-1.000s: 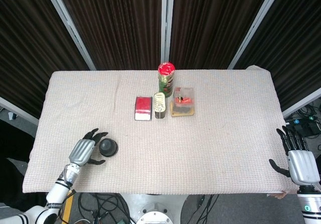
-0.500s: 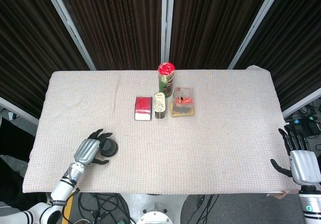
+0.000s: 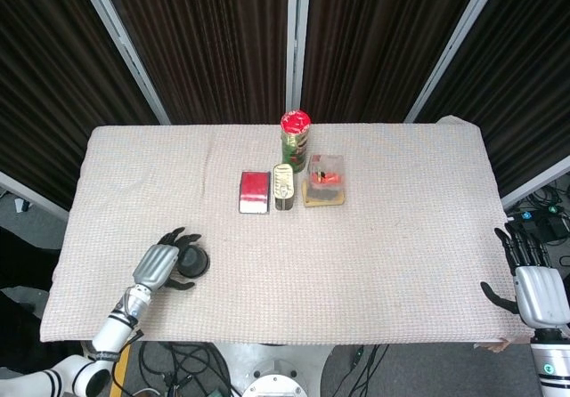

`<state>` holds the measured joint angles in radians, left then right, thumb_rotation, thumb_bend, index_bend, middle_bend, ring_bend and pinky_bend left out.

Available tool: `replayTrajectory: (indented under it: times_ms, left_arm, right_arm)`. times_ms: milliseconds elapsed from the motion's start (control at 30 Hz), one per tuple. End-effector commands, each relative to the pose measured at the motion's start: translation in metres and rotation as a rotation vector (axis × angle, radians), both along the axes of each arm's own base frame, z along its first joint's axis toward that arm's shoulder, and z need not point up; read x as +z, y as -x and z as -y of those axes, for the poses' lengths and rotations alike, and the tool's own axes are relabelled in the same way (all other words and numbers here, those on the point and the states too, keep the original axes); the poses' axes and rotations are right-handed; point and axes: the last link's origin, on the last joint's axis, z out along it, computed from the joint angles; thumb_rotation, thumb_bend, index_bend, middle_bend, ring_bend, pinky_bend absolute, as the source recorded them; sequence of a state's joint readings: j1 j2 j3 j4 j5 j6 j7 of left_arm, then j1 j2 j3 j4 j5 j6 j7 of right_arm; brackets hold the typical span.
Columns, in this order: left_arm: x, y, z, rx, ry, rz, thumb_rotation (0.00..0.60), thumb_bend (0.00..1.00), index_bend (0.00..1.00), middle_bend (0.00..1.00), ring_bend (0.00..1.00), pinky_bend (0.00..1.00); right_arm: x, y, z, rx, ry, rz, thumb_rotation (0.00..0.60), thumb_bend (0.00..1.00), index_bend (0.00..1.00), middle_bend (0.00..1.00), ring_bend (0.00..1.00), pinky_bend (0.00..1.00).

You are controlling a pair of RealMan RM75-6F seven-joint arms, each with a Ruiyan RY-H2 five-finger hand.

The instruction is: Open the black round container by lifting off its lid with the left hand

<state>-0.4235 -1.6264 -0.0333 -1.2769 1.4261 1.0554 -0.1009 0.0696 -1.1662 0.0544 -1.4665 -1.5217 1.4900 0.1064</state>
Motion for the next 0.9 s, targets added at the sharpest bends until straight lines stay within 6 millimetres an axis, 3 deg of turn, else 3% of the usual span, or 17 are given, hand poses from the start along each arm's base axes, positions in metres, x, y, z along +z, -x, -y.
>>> replayTrajectory:
  times_ms: [33,900]
  left_arm:
    - [-0.0012,0.0003,0.0000,0.000,0.005,-0.002,0.600,0.01,0.13,0.20,0.03,0.12]
    - [-0.0064,0.0006,-0.0074,0.014,0.018,-0.022,0.600,0.05,0.13,0.26,0.03,0.12]
  right_arm:
    - [0.0002,0.0003,-0.0001,-0.001,0.001,0.000,0.600,0.13,0.00,0.00,0.00,0.00]
    - [-0.0001,0.0024,0.0003,-0.010,-0.005,0.001,0.600,0.13,0.00,0.00,0.00,0.00]
